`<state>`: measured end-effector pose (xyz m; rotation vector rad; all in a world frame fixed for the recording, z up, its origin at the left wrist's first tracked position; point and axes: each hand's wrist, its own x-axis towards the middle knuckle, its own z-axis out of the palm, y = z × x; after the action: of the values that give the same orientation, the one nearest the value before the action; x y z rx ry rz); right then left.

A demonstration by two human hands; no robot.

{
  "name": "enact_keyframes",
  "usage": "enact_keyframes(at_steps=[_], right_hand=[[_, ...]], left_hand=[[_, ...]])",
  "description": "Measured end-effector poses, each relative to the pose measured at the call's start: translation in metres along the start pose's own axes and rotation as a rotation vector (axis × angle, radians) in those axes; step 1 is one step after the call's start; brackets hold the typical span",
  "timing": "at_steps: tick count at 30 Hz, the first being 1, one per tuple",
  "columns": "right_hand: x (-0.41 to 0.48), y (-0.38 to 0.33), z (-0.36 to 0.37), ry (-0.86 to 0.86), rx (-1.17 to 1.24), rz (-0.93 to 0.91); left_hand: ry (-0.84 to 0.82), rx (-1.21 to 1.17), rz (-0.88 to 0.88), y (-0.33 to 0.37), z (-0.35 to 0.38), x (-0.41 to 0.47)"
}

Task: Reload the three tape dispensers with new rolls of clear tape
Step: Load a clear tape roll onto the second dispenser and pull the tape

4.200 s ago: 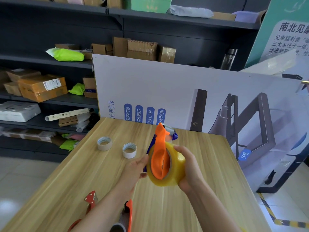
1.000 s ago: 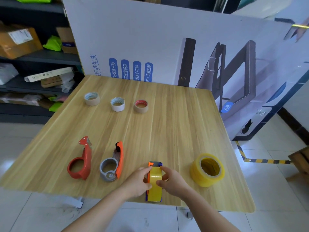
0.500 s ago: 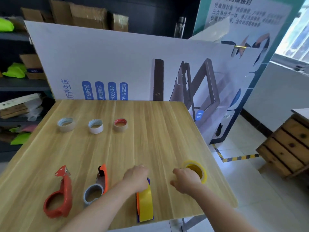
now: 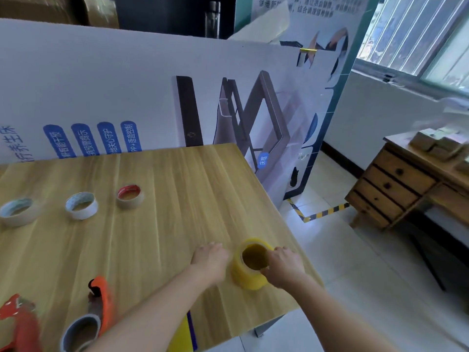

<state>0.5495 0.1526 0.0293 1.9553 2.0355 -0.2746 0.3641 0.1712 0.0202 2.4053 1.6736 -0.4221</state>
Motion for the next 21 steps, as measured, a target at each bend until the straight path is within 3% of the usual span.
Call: enact_keyframes(at_steps=[15, 19, 21], right_hand=[[0.069, 0.037, 0.024, -0.122, 0.356, 0.027], [0.078, 0.041, 0.017, -0.072, 0.479, -0.008], [0.082, 0.043, 0.009, -0.017, 0.603, -0.022]], left_hand=[[-0.038, -0.266, -0.213, 0.049, 0.006, 0.073], [0.074, -0.551, -0.301, 0.04, -0.002, 0.078], [0.132, -0.924, -0.344, 0.03, -0.013, 0.078]])
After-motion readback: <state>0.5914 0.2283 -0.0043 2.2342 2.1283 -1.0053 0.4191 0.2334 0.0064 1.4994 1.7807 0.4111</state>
